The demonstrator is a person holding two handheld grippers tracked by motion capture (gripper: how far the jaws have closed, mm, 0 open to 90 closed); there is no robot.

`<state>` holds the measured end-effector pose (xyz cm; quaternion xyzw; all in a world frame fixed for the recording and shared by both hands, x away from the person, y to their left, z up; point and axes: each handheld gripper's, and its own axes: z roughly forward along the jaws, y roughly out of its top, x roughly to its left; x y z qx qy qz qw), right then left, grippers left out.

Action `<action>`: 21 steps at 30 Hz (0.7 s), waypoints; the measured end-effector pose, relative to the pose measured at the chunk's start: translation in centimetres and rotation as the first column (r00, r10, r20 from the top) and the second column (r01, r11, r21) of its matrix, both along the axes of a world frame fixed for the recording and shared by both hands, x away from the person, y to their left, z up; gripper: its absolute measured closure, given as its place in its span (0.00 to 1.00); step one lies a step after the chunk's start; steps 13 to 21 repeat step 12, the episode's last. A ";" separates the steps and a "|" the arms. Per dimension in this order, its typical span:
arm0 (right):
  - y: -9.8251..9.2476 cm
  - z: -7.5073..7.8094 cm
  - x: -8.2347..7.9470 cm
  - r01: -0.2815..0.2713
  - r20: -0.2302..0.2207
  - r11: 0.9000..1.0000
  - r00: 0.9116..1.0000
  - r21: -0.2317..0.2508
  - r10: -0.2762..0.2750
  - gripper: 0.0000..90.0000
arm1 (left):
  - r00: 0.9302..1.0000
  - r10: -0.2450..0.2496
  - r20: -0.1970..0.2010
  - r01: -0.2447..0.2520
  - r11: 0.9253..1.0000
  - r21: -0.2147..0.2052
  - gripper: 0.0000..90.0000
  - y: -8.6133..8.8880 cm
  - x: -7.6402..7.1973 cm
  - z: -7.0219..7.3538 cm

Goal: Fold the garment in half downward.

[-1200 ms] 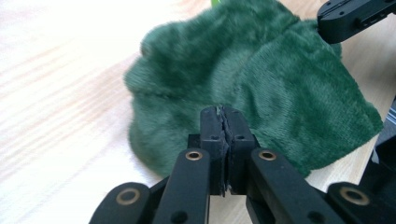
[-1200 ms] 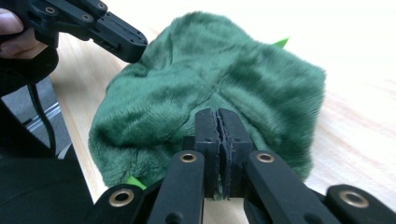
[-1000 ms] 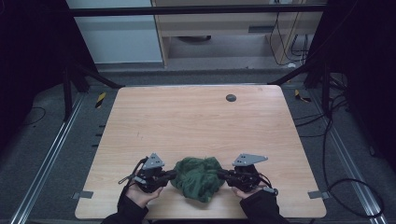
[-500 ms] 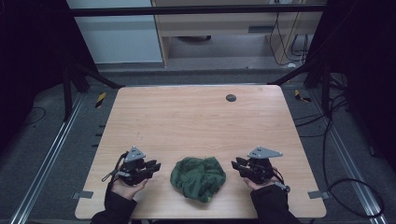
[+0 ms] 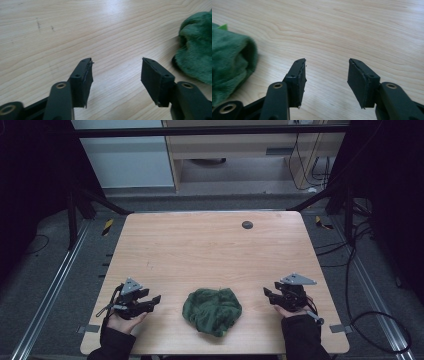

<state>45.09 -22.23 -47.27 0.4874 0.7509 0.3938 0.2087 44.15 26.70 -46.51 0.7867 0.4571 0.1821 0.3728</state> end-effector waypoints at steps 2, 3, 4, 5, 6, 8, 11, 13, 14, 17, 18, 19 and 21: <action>-0.6 -0.1 0.2 0.020 0.001 1.000 1.000 -0.003 -0.020 0.48 | 1.000 0.011 -0.001 -0.011 1.000 0.008 0.43 0.5 0.1 -0.2; -0.8 -0.2 0.2 0.027 0.000 1.000 1.000 0.001 -0.027 0.47 | 1.000 0.020 0.001 -0.020 1.000 0.008 0.42 0.7 0.2 -0.2; -0.8 -0.2 0.2 0.027 0.000 1.000 1.000 0.001 -0.027 0.47 | 1.000 0.020 0.001 -0.020 1.000 0.008 0.41 0.7 0.2 -0.2; -0.9 -0.2 0.3 0.031 0.000 1.000 1.000 0.002 -0.031 0.46 | 1.000 0.031 0.002 -0.031 0.999 0.010 0.41 1.0 0.3 -0.3; -1.3 -0.3 0.3 0.043 -0.008 0.999 0.999 0.004 -0.043 0.42 | 0.999 0.050 0.005 -0.050 0.999 0.009 0.39 1.5 0.4 -0.4; -1.6 -0.4 0.4 0.057 -0.007 0.998 0.998 0.002 -0.057 0.40 | 0.998 0.062 0.005 -0.062 0.998 0.009 0.38 1.9 0.5 -0.4; -2.0 -0.5 0.5 0.073 -0.012 0.997 0.997 0.007 -0.073 0.37 | 0.996 0.085 0.011 -0.085 0.996 -0.003 0.37 2.5 0.7 -0.5; -2.1 -0.5 0.5 0.074 -0.012 0.997 0.997 0.009 -0.074 0.36 | 0.995 0.094 0.016 -0.094 0.996 -0.004 0.36 2.6 0.7 -0.5; -2.1 -0.5 0.5 0.074 -0.012 0.997 0.997 0.009 -0.074 0.36 | 0.995 0.094 0.016 -0.094 0.996 -0.004 0.36 2.6 0.7 -0.5; -2.1 -0.5 0.5 0.074 -0.012 0.997 0.997 0.009 -0.074 0.36 | 0.995 0.094 0.016 -0.094 0.996 -0.004 0.36 2.6 0.7 -0.5; -2.1 -0.5 0.5 0.074 -0.012 0.997 0.997 0.009 -0.074 0.36 | 0.995 0.094 0.016 -0.094 0.996 -0.004 0.36 2.6 0.7 -0.5; -2.1 -0.5 0.5 0.074 -0.012 0.997 0.997 0.009 -0.074 0.36 | 0.995 0.094 0.016 -0.094 0.996 -0.004 0.36 2.6 0.7 -0.5; -2.1 -0.5 0.5 0.074 -0.012 0.997 0.997 0.009 -0.074 0.36 | 0.995 0.094 0.016 -0.094 0.996 -0.004 0.36 2.6 0.7 -0.5</action>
